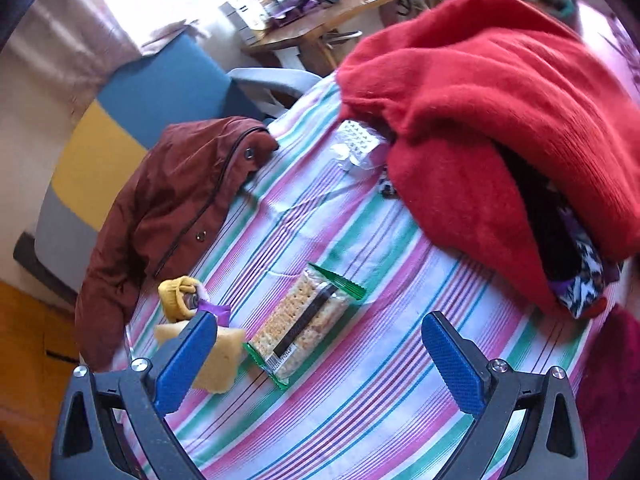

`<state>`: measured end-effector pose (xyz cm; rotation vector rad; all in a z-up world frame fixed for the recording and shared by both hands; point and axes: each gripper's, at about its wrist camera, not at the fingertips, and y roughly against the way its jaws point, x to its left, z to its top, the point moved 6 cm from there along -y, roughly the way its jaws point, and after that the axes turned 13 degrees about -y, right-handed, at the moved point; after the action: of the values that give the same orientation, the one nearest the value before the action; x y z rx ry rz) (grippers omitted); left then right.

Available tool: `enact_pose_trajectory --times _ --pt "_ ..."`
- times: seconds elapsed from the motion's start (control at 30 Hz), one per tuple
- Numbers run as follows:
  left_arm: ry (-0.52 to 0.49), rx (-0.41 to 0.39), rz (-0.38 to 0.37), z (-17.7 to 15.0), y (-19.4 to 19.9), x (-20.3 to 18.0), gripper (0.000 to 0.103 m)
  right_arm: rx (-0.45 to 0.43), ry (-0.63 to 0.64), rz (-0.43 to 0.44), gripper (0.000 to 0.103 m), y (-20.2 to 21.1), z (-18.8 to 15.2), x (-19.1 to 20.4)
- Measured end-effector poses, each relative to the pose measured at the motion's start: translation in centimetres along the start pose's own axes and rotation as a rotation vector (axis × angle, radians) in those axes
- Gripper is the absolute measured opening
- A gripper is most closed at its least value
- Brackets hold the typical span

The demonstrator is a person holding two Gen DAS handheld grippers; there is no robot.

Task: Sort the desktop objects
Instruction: 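Grasp the yellow sponge with the left tool while the right tool grasps the cracker packet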

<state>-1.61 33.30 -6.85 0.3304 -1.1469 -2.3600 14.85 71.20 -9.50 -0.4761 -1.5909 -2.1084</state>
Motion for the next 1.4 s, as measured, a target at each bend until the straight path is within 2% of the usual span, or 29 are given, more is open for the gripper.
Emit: enact_pose_trajectory --times 0.27,0.33,0.47,0.6,0.73,0.9,1.03,1.4 --pt "-0.076 0.006 -0.088 4.6 -3.3 -4.3 0.101 0.048 -0.082 0.058 0.103 -0.3 0.0 -0.6" --pt "-0.096 0.016 -0.104 5.8 -4.5 -5.4 0.101 0.034 -0.106 0.069 0.103 0.1 0.3 -1.0" --pt "-0.121 0.01 -0.124 7.9 -6.4 -7.0 0.102 -0.05 -0.213 0.098 0.103 1.8 1.5 -2.9" --pt "-0.153 0.01 -0.157 9.6 -8.3 -8.6 0.102 -0.005 -0.286 0.128 0.103 1.2 1.6 -3.8" --pt "-0.201 -0.002 -0.163 11.1 -9.9 -9.9 0.102 0.002 -0.244 0.124 0.103 0.9 1.4 -2.9" --pt "-0.246 -0.01 -0.161 12.8 -11.8 -10.9 0.103 0.056 -0.186 0.114 0.103 0.1 0.6 -1.9" --pt "-0.311 -0.03 -0.132 13.8 -13.0 -11.9 0.103 0.082 -0.141 0.095 0.103 -0.5 0.0 -1.3" --pt "-0.405 0.007 -0.11 14.0 -16.6 -13.7 0.102 0.118 -0.036 0.012 0.103 -2.2 -1.3 -0.2"
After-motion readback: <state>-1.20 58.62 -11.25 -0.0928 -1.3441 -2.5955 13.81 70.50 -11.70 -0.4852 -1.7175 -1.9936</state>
